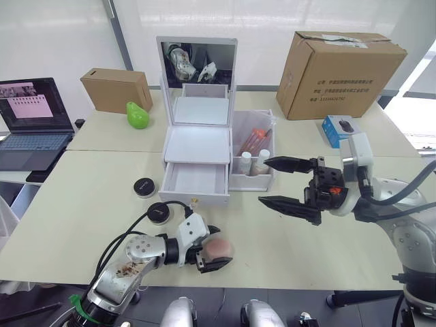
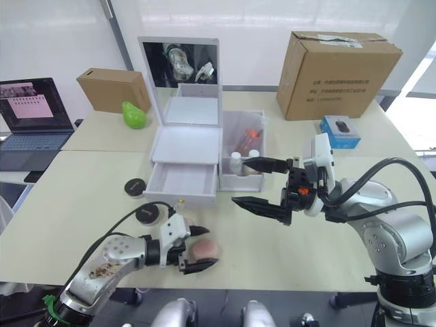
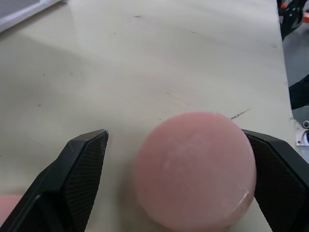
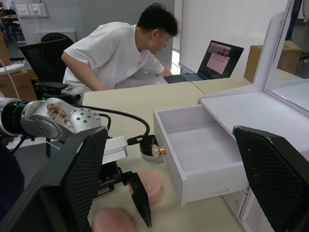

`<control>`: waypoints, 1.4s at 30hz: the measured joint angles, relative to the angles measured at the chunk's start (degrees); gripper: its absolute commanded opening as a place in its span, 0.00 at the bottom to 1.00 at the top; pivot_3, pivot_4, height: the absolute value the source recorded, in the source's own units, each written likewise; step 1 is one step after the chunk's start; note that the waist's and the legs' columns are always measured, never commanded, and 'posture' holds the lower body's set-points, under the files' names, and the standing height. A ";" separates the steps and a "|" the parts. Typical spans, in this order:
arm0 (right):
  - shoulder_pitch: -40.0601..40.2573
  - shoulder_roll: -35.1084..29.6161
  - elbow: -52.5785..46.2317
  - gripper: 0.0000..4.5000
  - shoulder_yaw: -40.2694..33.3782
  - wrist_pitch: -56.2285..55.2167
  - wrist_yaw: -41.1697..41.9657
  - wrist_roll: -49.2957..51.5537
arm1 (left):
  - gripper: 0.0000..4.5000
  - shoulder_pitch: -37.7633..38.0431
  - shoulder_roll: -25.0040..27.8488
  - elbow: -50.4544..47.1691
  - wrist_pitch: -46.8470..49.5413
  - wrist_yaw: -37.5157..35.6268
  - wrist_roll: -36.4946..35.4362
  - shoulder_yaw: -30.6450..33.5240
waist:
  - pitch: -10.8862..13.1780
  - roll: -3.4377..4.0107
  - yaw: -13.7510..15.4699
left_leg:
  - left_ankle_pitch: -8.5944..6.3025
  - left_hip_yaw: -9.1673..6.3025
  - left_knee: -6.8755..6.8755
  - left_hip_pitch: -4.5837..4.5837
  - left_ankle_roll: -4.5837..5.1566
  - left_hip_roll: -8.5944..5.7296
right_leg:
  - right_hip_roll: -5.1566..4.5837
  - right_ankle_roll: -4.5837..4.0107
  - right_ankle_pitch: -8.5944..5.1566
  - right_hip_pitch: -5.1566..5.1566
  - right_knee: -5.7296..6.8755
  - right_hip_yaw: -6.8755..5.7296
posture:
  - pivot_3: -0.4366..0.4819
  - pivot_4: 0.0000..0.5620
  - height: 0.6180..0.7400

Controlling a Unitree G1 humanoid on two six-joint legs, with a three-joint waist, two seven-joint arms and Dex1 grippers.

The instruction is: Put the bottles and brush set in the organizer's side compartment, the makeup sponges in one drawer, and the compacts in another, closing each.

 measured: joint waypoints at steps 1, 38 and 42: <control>0.00 -0.10 -0.01 1.00 0.00 0.01 -0.09 0.00 | 1.00 0.05 0.00 -0.03 0.10 0.00 -0.09 -0.08 | 0.00 0.00 0.02 | 0.00 0.00 0.00 0.00 0.00 0.00 | 0.00 0.00 0.00 0.00 0.00 -0.01 | 0.48 0.27 1.00; -1.31 -0.79 2.34 1.00 1.03 -0.06 0.36 -1.78 | 0.66 7.42 13.22 -12.60 3.73 -6.90 -17.05 18.33 | 0.02 0.01 -0.46 | 0.00 0.00 -0.02 -0.02 0.00 0.13 | -0.03 -0.04 -0.02 -0.04 0.00 -0.05 | 0.48 0.27 1.00; -1.44 -0.76 2.71 1.00 1.48 -0.10 0.98 -2.32 | 0.66 9.30 20.17 -14.58 8.39 -10.70 -26.15 29.57 | 0.05 0.03 -0.54 | 0.00 0.03 -0.02 0.00 0.00 0.10 | -0.01 -0.04 -0.03 -0.04 0.00 -0.07 | 0.48 0.27 1.00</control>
